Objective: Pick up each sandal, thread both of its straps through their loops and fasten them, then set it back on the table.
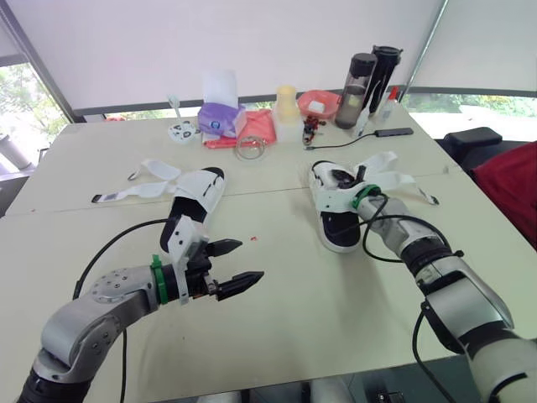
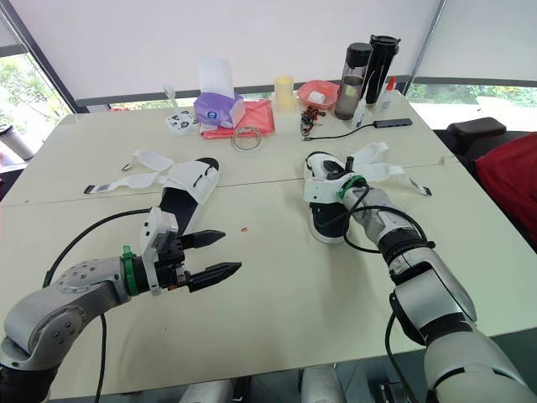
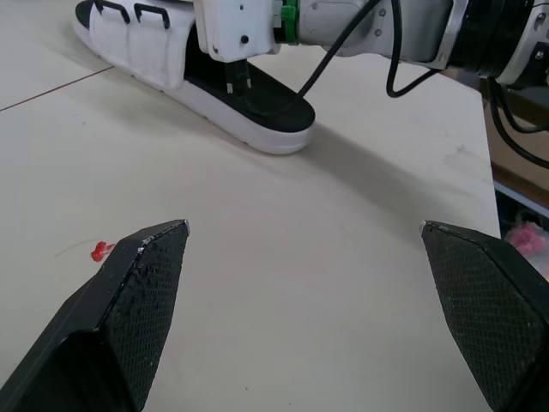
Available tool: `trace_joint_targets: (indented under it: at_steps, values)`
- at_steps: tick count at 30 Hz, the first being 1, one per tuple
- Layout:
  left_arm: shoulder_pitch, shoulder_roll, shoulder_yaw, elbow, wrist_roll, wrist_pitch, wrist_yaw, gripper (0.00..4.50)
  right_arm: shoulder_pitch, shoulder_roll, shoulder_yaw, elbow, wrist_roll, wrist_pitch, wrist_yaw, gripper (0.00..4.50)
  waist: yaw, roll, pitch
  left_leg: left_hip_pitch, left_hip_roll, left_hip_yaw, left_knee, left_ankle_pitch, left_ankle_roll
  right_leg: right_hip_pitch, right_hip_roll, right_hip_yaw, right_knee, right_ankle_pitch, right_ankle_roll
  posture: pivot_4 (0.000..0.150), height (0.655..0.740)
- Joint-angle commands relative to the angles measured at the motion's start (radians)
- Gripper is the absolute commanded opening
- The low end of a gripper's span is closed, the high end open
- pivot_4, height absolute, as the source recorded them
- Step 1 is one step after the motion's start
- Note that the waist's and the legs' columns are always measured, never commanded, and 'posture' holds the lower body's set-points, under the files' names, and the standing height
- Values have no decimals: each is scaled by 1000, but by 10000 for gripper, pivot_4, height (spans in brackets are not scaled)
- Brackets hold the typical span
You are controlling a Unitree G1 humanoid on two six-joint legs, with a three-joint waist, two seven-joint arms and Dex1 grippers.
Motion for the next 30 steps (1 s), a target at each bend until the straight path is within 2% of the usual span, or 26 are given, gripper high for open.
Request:
trace_joint_targets:
  at_steps: [1,6,9,13,18,20,25,30]
  values:
    - [-1,-3,15,-16,-2,-15,2,45000,-34,-6,4,12,-8,1,-30,218,0,0,0,0,0,0,0,0,0,0,0,0,0,0,0,1500,7400]
    - [-11,0,18,1,5,-23,-4,45000,-33,-43,-9,-34,-4,-43,-45,218,1,0,0,0,0,0,0,0,0,0,0,0,1,0,0,1500,7400]
    - [-24,23,35,18,6,-24,-30,45000,13,-140,-39,-180,52,-277,-35,218,5,3,3,0,-1,0,0,0,0,-1,0,1,1,0,0,1500,7400]
    - [-55,82,69,60,-25,-11,-110,45000,73,-297,3,-335,92,-653,60,218,0,4,4,-1,-1,0,-1,0,0,-1,1,2,1,0,1,1500,7400]
    - [-106,119,85,111,-64,15,-171,45000,77,-363,37,-395,82,-1008,103,218,-21,4,5,0,0,1,-1,0,0,-1,3,3,1,1,1,1500,7400]
    - [-116,121,85,120,-69,19,-177,45000,70,-360,35,-383,66,-1075,102,218,-26,4,5,1,0,1,-1,0,0,-1,3,3,2,1,1,1500,7400]
    - [-120,112,79,112,-89,33,-176,45000,44,-318,31,-352,-141,-1255,15,218,-25,4,6,1,1,1,0,1,-1,-1,4,5,3,1,1,1500,7400]
    - [-113,94,76,87,-111,51,-153,45000,-24,-283,62,-331,-418,-1227,-222,218,-24,3,6,1,0,2,0,3,-5,-6,4,9,11,0,1,1500,7400]
